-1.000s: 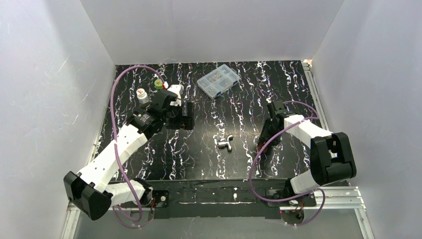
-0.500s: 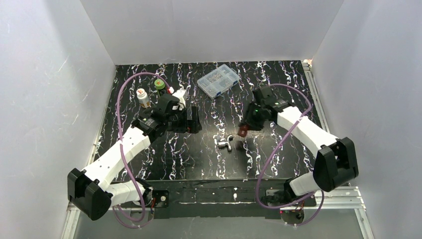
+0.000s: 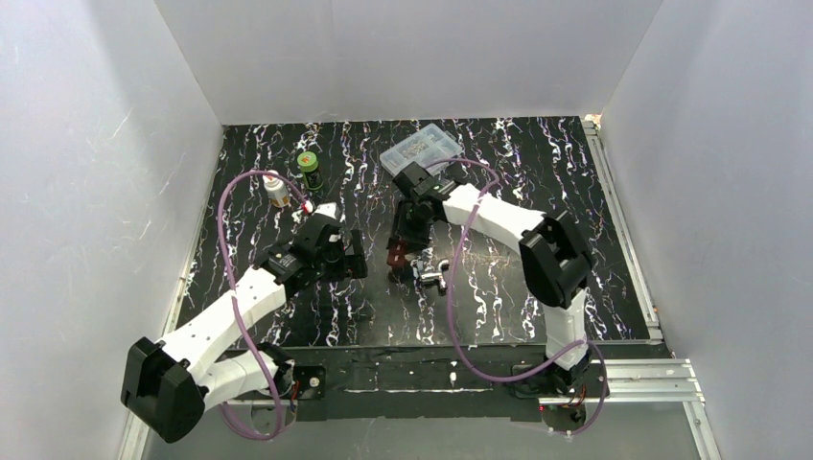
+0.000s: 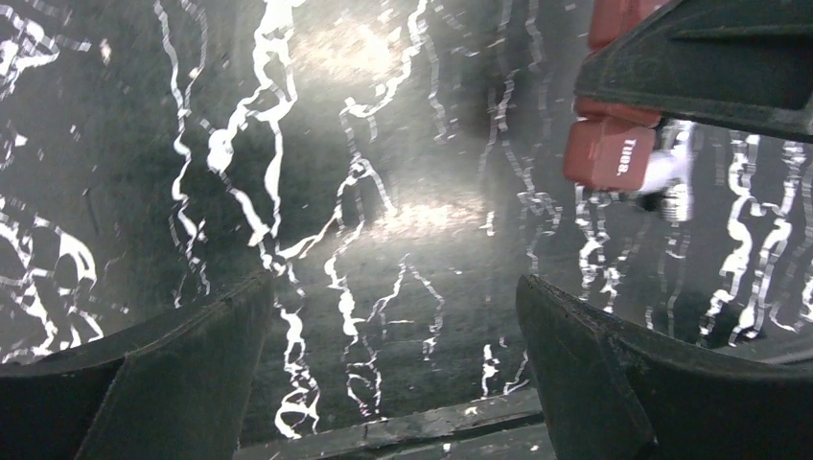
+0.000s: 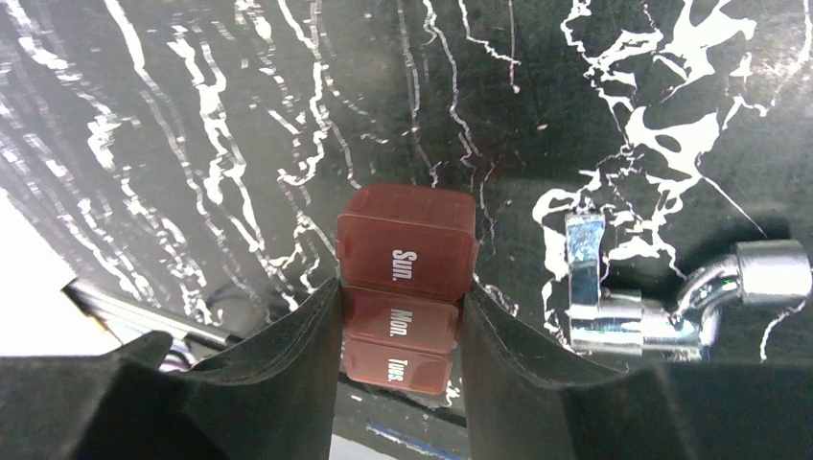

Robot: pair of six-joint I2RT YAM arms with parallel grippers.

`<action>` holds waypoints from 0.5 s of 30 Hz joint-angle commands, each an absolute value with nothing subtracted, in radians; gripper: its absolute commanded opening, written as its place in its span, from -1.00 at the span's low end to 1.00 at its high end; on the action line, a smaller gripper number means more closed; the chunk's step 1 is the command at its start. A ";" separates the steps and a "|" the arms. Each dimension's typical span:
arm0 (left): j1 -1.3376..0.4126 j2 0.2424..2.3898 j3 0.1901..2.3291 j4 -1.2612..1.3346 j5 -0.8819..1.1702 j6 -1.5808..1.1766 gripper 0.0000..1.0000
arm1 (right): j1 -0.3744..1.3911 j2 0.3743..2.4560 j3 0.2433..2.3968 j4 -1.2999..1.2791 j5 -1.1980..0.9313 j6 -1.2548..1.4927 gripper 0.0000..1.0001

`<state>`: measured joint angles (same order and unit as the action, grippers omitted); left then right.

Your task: Sort the pills into containers

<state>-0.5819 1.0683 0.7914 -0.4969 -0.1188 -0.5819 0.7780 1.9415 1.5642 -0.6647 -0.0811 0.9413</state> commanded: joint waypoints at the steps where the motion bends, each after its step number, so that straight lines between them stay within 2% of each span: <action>1: -0.583 1.052 0.751 -0.528 -0.216 -0.644 0.96 | 0.784 2.009 1.630 -0.701 -0.062 0.966 -0.32; 5: -0.583 1.054 0.747 -0.522 -0.220 -0.634 0.95 | 0.795 2.079 1.655 -0.706 -0.036 0.951 -0.20; 8: -0.583 1.063 0.754 -0.517 -0.213 -0.622 0.95 | 0.799 2.105 1.655 -0.707 -0.034 0.947 -0.05; 12: -0.583 1.082 0.757 -0.497 -0.186 -0.609 0.93 | 0.801 2.081 1.629 -0.682 -0.038 0.940 0.39; 15: -0.583 1.106 0.759 -0.476 -0.161 -0.597 0.90 | 0.799 2.057 1.622 -0.670 -0.037 0.921 0.56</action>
